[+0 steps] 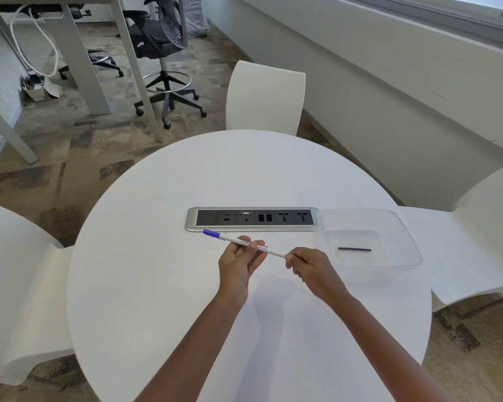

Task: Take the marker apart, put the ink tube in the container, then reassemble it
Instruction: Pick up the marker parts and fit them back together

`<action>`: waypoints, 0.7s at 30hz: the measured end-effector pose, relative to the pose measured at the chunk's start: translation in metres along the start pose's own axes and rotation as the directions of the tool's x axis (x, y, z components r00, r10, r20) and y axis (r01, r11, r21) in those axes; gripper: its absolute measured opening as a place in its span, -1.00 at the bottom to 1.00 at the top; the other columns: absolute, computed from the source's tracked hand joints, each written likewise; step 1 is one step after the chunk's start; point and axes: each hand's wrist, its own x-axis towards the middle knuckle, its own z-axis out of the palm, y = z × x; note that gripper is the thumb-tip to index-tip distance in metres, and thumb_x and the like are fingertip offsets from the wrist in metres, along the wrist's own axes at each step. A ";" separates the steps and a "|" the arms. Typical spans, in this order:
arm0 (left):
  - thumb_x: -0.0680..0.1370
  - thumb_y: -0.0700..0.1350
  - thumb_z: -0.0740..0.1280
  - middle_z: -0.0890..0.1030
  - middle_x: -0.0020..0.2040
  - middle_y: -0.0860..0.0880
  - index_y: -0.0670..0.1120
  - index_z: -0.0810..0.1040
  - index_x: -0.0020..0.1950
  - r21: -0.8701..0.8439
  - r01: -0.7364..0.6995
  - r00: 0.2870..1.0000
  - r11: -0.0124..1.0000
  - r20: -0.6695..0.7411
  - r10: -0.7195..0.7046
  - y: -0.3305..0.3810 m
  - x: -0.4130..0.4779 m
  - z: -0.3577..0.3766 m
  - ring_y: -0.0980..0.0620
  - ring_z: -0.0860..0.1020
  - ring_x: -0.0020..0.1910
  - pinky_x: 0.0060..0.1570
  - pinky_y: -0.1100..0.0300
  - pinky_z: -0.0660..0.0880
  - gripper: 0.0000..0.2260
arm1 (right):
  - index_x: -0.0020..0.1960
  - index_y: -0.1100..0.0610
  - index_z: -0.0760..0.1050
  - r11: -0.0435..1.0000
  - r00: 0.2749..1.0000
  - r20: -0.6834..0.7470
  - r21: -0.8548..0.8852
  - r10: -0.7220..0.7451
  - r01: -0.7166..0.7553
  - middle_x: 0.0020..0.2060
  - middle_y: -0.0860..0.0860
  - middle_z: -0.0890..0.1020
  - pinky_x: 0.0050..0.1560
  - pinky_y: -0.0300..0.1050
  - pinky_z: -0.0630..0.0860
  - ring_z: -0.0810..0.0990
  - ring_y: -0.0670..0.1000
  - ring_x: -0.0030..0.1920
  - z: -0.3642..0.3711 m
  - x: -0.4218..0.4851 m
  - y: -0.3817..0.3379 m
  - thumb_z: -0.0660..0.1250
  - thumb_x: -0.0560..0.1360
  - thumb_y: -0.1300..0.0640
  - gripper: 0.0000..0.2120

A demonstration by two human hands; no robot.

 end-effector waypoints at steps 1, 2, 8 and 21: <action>0.52 -0.34 0.25 0.64 -0.29 -0.09 -0.15 0.47 -0.17 0.006 -0.001 1.000 1.000 0.005 0.001 0.001 0.000 0.001 0.10 0.66 -0.33 -0.30 0.30 0.61 -0.87 | -0.42 0.11 0.44 0.994 0.999 0.034 0.098 0.042 -0.045 -0.49 0.00 0.40 -0.43 -0.24 0.30 0.34 -0.06 -0.48 -0.002 0.001 -0.001 0.19 0.53 0.25 -0.66; 0.52 -0.34 0.25 0.65 -0.30 -0.08 -0.15 0.47 -0.17 0.010 -0.002 1.000 1.000 0.006 0.002 0.001 0.000 0.001 0.10 0.66 -0.33 -0.30 0.30 0.61 -0.87 | -0.43 0.12 0.44 0.983 0.996 0.065 0.167 0.066 -0.076 -0.50 0.02 0.40 -0.47 -0.27 0.31 0.33 -0.07 -0.52 -0.003 0.002 -0.002 0.19 0.54 0.25 -0.64; 0.51 -0.35 0.27 0.62 -0.25 -0.14 -0.17 0.50 -0.20 -0.016 -0.003 0.999 1.000 -0.053 0.003 0.003 0.001 0.002 0.08 0.66 -0.32 -0.29 0.29 0.62 -0.88 | -0.18 0.07 0.51 0.994 0.992 -0.088 -0.074 -0.089 0.082 -0.38 -0.03 0.48 -0.34 -0.34 0.32 0.41 -0.09 -0.36 0.002 -0.004 -0.001 0.24 0.52 0.20 -0.87; 0.52 -0.33 0.25 0.64 -0.30 -0.09 -0.16 0.51 -0.19 -0.074 0.020 1.000 0.997 -0.018 -0.021 0.001 0.001 0.001 0.09 0.67 -0.31 -0.28 0.29 0.62 -0.86 | -0.16 0.33 0.57 0.857 0.909 -0.137 -0.412 -0.394 0.310 -0.35 0.18 0.49 -0.32 -0.21 0.22 0.43 0.10 -0.31 0.003 -0.005 -0.002 0.31 0.46 0.33 -0.92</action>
